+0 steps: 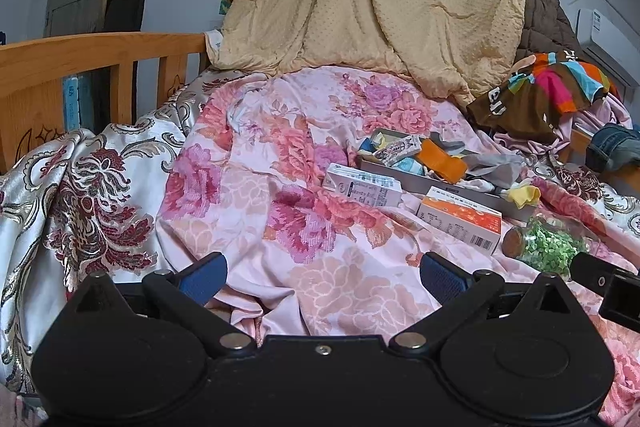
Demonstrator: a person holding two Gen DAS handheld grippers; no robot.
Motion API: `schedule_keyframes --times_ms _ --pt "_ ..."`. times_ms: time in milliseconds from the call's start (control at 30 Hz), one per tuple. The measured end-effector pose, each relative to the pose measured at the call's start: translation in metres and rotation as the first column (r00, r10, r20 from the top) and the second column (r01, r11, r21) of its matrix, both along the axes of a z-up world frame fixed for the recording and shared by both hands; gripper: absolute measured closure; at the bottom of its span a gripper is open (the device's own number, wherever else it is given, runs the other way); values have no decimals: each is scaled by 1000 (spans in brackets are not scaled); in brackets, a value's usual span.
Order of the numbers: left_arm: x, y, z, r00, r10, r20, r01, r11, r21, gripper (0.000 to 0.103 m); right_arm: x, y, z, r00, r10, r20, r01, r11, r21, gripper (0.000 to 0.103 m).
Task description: Organize soft objects
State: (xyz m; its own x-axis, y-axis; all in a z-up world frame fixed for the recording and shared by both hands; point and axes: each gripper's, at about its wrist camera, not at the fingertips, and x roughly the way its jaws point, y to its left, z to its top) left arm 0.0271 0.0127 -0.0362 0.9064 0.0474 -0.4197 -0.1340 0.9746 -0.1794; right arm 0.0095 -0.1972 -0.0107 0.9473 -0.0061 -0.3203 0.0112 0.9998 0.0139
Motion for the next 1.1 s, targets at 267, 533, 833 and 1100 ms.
schedule_keyframes --times_ms 267,533,833,1100 --pt "1 0 2 1000 4 6 -4 1000 17 1 0 0 1 1000 1 0 -1 1000 1 0" --pt "4 5 5 999 48 6 -48 999 18 1 0 0 1 1000 0 1 0 1000 1 0" --pt "3 0 5 1000 -4 18 4 1000 8 1 0 0 1 1000 0 0 0 1000 1 0" --pt "3 -1 4 1000 -6 13 6 1000 15 1 0 0 1 1000 0 0 0 1000 2 0"
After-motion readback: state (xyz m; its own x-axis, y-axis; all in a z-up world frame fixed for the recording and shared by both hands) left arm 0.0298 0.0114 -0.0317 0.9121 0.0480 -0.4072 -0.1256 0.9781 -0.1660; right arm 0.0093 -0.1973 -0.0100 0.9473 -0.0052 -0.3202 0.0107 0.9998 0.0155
